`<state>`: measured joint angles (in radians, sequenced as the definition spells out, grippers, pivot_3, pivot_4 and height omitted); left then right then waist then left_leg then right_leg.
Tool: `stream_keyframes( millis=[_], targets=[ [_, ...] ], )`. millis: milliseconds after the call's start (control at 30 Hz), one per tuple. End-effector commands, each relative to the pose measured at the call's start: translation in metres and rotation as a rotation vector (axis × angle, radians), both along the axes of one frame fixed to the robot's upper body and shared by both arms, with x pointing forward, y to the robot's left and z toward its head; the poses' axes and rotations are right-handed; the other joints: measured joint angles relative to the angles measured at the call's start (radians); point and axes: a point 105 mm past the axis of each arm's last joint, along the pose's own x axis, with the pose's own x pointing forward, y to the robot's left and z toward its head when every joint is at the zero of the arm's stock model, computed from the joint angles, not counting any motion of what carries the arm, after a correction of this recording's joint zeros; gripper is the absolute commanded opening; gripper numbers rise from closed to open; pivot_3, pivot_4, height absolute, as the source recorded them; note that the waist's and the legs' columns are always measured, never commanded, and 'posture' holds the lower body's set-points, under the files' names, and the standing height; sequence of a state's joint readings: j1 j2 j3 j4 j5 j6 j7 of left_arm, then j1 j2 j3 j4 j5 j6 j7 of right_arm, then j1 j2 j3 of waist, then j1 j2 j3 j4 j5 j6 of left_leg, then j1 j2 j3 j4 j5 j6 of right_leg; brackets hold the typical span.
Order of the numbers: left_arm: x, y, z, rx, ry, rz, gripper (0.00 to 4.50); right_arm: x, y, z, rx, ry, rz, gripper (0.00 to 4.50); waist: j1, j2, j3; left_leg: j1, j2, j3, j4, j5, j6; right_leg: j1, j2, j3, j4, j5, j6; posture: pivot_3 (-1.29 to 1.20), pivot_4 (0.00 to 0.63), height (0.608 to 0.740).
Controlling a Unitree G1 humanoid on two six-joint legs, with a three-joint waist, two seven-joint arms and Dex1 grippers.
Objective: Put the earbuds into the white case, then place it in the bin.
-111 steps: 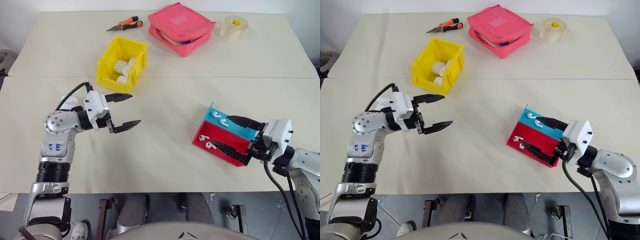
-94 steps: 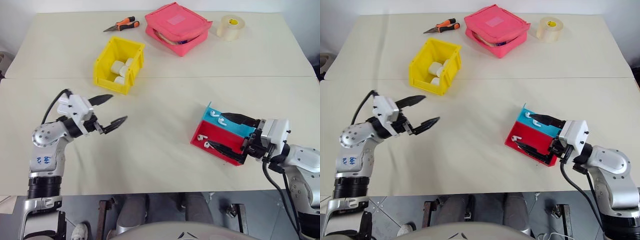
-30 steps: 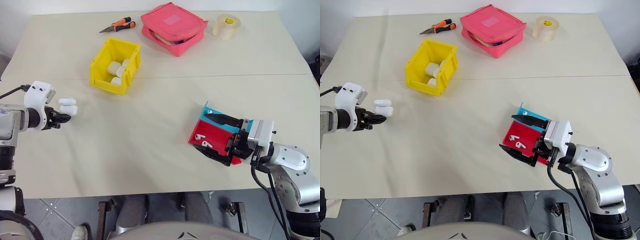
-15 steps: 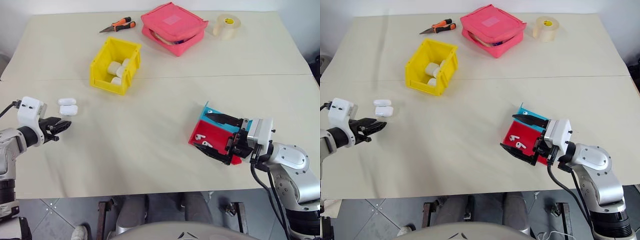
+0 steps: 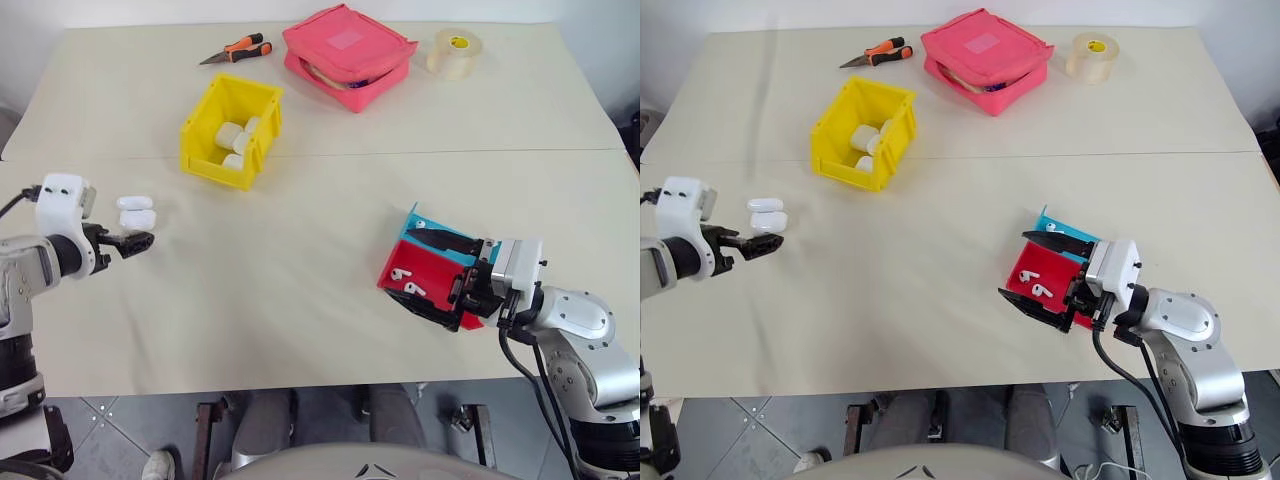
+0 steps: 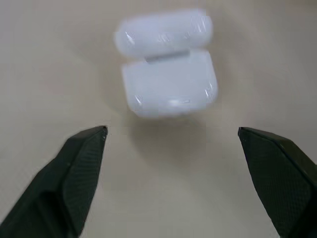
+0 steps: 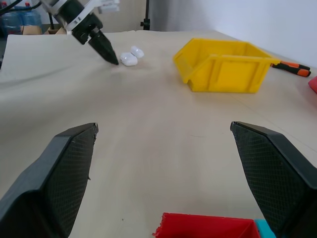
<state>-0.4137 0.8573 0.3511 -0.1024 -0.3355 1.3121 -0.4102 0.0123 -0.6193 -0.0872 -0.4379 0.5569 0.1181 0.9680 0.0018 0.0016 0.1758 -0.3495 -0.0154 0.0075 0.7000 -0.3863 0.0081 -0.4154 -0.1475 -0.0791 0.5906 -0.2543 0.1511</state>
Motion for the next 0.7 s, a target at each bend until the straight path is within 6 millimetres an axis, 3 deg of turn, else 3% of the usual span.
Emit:
stream_keyframes(
  millis=[33,700],
  targets=[
    [0.007,0.000,0.010,0.005,-0.011,0.059,4.49,0.000,0.004,0.007,0.013,-0.028,0.013,4.50,0.000,0.000,0.000,0.000,0.000,0.000,0.000,0.000,0.000,0.000,0.000,0.000,0.000,0.000,0.000,0.00,0.150,0.740],
    [0.038,-0.015,-0.006,-0.046,-0.030,0.121,4.49,0.000,0.004,0.009,0.014,-0.040,-0.003,4.50,0.010,0.000,0.000,0.000,0.000,0.000,0.001,0.000,0.000,0.000,0.000,0.000,0.000,0.000,0.000,0.00,0.150,0.740]
  ],
)
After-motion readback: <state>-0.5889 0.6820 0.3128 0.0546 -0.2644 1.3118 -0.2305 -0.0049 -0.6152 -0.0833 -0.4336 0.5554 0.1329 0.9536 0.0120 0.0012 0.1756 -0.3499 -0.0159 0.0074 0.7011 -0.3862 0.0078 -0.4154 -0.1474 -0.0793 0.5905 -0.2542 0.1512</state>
